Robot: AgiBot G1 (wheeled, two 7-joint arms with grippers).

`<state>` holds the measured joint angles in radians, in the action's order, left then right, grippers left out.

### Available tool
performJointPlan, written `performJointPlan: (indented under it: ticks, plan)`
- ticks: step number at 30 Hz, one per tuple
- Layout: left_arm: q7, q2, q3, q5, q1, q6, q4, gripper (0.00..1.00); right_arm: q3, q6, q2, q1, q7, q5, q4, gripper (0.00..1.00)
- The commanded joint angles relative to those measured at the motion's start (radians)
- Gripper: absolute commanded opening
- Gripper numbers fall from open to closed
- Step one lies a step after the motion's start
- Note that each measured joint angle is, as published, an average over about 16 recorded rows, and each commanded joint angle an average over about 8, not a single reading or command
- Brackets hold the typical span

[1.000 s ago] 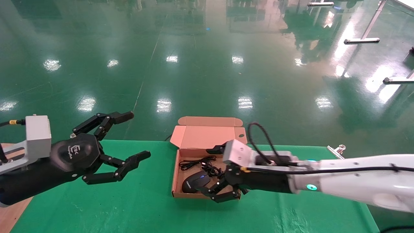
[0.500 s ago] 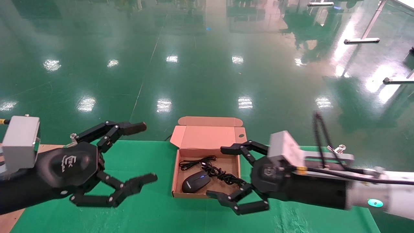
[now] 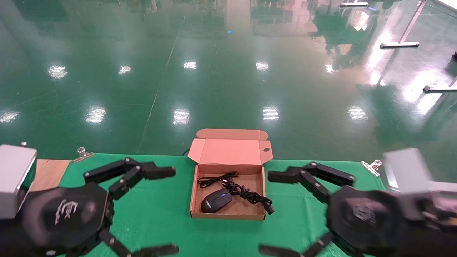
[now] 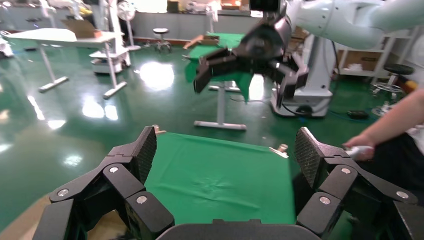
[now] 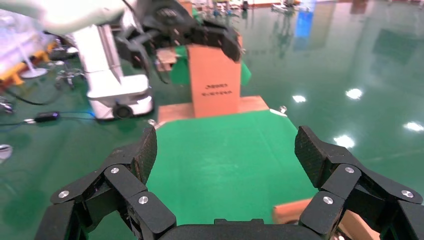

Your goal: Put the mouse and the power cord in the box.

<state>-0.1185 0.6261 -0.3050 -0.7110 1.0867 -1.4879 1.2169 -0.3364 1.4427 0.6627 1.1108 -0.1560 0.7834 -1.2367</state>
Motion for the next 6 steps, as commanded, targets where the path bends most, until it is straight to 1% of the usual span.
performJointPlan:
  ticks: [1,6]
  plan:
    - [-0.044,-0.009,0.016,-0.012,-0.008,-0.005,0.042,1.00,0.034,0.031,-0.030,-0.021,-0.019,-0.031,-0.028,1.00]
    - [-0.081,-0.018,0.030,-0.023,-0.015,-0.010,0.084,1.00,0.069,0.064,-0.062,-0.044,-0.036,-0.064,-0.058,1.00]
